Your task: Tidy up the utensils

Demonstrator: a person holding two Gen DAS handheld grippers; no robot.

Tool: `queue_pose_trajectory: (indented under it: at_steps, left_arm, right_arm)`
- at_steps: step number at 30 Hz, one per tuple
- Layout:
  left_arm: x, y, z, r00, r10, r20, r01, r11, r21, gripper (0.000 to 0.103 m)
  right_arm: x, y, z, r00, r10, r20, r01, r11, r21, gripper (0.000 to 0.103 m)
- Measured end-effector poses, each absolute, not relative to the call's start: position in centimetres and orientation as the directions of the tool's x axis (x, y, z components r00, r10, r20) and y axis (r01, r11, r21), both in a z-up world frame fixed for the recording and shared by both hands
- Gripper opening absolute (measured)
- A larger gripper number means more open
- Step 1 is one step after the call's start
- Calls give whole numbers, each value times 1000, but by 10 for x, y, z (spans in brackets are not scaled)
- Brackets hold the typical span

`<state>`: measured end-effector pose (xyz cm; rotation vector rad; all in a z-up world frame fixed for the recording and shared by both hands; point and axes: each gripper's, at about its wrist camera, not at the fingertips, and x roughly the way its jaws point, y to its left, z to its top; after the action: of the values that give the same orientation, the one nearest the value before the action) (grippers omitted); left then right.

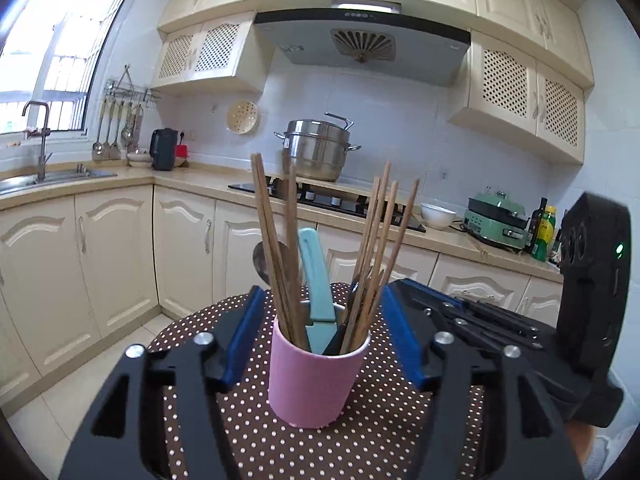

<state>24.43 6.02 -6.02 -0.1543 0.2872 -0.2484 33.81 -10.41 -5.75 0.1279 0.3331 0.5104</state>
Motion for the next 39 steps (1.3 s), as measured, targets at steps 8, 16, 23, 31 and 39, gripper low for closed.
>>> queue_pose_trajectory:
  at_steps: [8,16,23,31,39]
  left_arm:
    - [211,75,-44,944,-149,-294,107,982,-154,73]
    - [167,70,-21,936,17,-353,-23,1000,-13,76]
    - [110,64,11,959,21,-281,-22,1000,-4,86]
    - [52,52,27,969,-18,-246,18,1000,-5,88]
    - [10,41,30,977,-4,-215,7,1000,15,88]
  right_arm:
    - [310,-117,-41,845,467,-259,-423,881,211,20]
    - [240,-130,-18,874,429,-227,-383,897,220,54]
    - [179,-125,0,894,391,-219,-364,918,154,71]
    - [118,-131,16,927,337,-166,-322,940,110,85]
    - [72,-138,21,950,284,-133,-276,958,74,87]
